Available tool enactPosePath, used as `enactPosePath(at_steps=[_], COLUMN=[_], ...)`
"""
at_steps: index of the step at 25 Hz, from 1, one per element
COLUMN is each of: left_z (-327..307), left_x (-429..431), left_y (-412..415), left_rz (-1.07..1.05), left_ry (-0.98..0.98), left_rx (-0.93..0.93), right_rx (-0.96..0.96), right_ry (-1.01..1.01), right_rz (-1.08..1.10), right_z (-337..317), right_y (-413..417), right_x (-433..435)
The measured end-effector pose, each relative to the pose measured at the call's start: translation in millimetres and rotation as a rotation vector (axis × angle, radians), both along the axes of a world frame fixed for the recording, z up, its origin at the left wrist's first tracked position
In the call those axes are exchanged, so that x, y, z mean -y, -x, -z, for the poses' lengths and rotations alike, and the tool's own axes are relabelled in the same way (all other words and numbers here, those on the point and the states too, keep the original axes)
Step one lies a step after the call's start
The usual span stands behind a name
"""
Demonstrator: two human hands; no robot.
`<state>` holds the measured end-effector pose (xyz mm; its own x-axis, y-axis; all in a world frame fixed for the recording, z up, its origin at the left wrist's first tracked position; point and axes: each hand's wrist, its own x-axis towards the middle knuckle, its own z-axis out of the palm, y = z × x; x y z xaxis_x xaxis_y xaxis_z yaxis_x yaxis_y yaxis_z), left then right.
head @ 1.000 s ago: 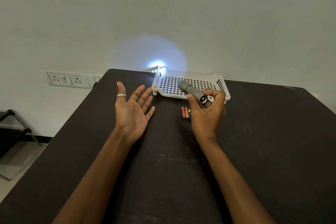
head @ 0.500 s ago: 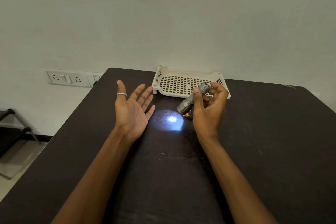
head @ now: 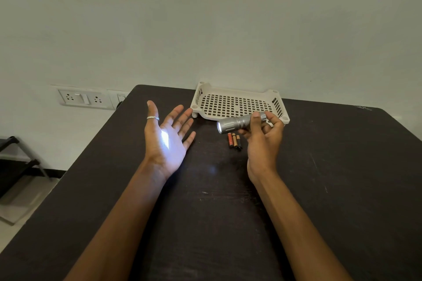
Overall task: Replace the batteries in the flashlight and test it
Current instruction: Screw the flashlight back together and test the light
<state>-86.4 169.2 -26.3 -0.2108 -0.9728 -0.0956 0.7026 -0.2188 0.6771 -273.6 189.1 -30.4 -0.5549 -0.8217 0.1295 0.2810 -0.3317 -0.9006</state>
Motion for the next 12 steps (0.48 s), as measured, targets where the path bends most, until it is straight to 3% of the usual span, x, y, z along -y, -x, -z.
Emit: enactPosePath(at_steps=[12], left_z=[-1.3], left_x=[0.5], left_y=[-1.8], left_rz=[-0.014], left_ry=[-0.035], left_rx=[-0.061], right_rx=[0.006], right_ry=[0.066], right_rz=[0.005], right_z=[-4.1], right_y=[-2.0], right_x=[-2.3])
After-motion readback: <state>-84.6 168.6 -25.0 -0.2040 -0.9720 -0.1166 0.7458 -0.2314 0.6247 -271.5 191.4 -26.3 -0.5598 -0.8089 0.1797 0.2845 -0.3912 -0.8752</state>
